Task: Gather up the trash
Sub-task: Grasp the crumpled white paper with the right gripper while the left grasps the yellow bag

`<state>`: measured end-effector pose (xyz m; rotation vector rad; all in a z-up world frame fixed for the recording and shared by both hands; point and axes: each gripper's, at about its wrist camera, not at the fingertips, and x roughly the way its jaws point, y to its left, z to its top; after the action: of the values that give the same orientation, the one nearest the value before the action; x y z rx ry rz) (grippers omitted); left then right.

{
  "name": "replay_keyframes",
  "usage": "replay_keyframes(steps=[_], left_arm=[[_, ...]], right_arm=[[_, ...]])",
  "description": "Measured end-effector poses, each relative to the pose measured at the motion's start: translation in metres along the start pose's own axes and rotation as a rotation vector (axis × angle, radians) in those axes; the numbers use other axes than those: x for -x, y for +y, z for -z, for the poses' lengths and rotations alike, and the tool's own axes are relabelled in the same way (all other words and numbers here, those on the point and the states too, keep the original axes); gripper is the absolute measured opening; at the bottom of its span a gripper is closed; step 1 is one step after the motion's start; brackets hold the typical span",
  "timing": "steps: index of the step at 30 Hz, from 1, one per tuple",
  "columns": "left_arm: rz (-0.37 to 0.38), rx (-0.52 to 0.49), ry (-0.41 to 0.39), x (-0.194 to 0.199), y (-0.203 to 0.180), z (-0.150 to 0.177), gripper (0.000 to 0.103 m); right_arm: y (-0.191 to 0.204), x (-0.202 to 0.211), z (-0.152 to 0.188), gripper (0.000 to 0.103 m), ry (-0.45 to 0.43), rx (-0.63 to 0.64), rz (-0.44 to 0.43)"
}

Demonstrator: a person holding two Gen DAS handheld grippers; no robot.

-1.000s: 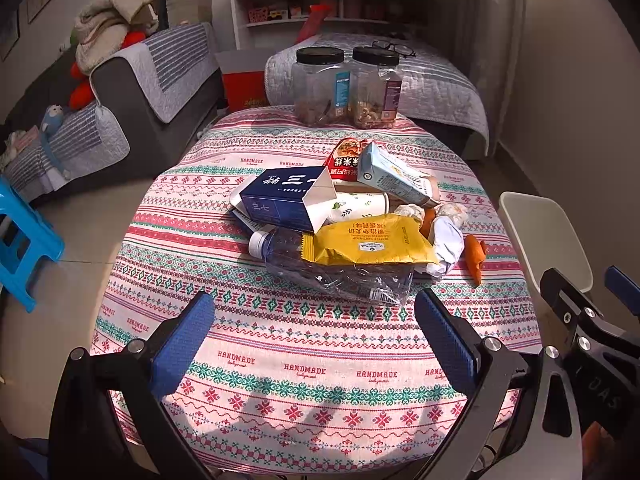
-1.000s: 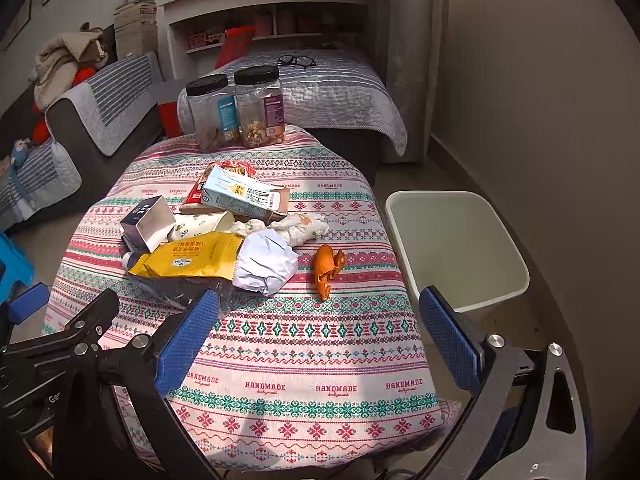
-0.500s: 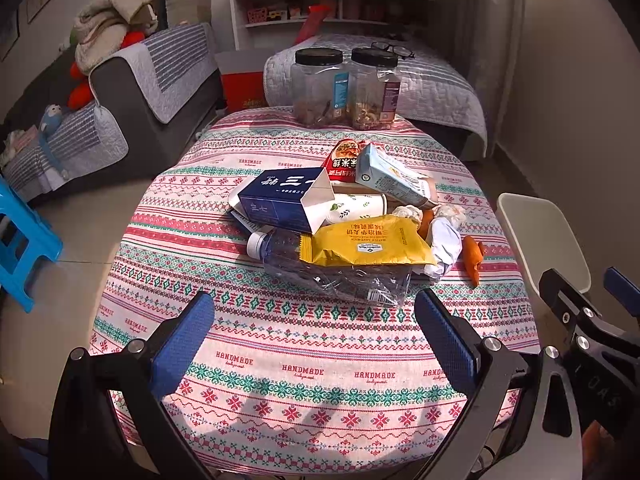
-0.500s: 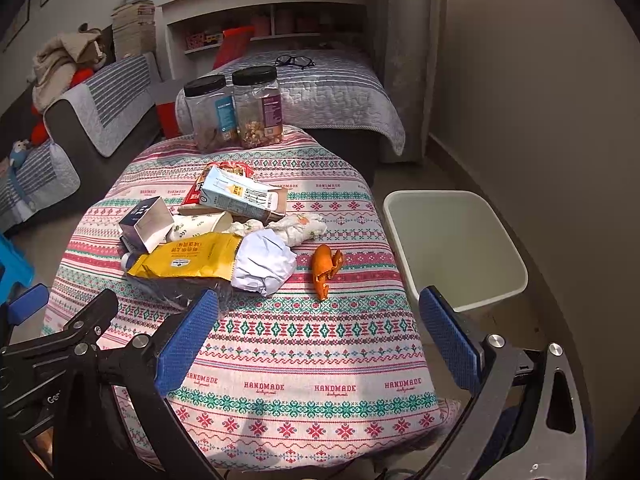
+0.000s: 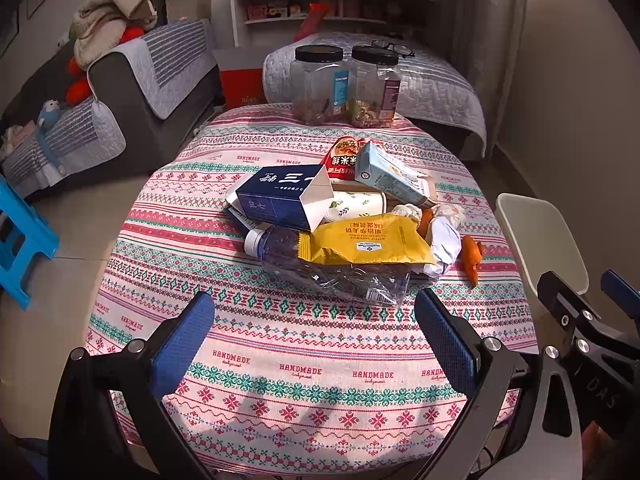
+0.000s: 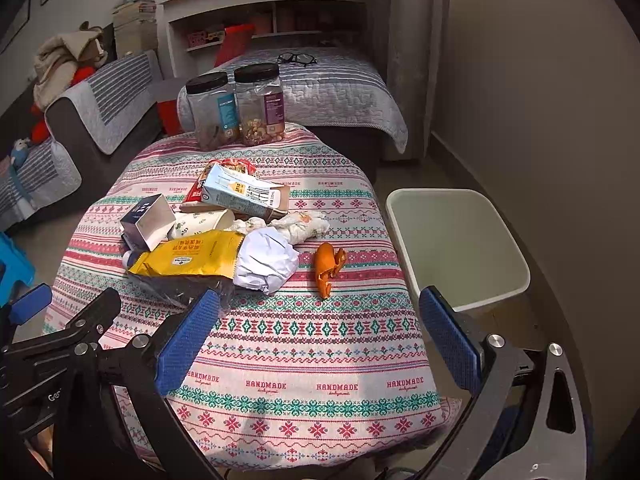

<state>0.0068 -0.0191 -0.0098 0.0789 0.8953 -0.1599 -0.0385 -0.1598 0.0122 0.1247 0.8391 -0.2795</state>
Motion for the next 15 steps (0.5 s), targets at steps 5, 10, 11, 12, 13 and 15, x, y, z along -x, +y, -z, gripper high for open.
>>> replay_keyframes(steps=[5, 10, 11, 12, 13, 15], left_arm=[[0.015, -0.035, 0.008, -0.002, 0.004, -0.007, 0.097], [-0.026, -0.04, 0.007, -0.008, 0.032, -0.042, 0.096], [0.014, -0.017, 0.032, -0.014, 0.039, -0.049, 0.096], [0.055, 0.014, 0.056, -0.021, 0.045, -0.056, 0.096], [0.079, 0.045, 0.076, -0.029, 0.051, -0.062, 0.096], [0.104, 0.077, 0.116, -0.045, 0.056, -0.067, 0.096]], right_arm=[[0.003, -0.003, -0.005, 0.096, 0.009, 0.037, -0.013], [-0.023, -0.023, -0.037, 0.096, 0.044, 0.026, -0.049], [-0.03, -0.032, -0.045, 0.096, 0.066, 0.013, -0.07], [-0.036, -0.042, -0.052, 0.096, 0.091, 0.0, -0.091], [-0.041, -0.053, -0.059, 0.096, 0.112, -0.008, -0.107], [-0.047, -0.075, -0.072, 0.096, 0.16, -0.015, -0.139]])
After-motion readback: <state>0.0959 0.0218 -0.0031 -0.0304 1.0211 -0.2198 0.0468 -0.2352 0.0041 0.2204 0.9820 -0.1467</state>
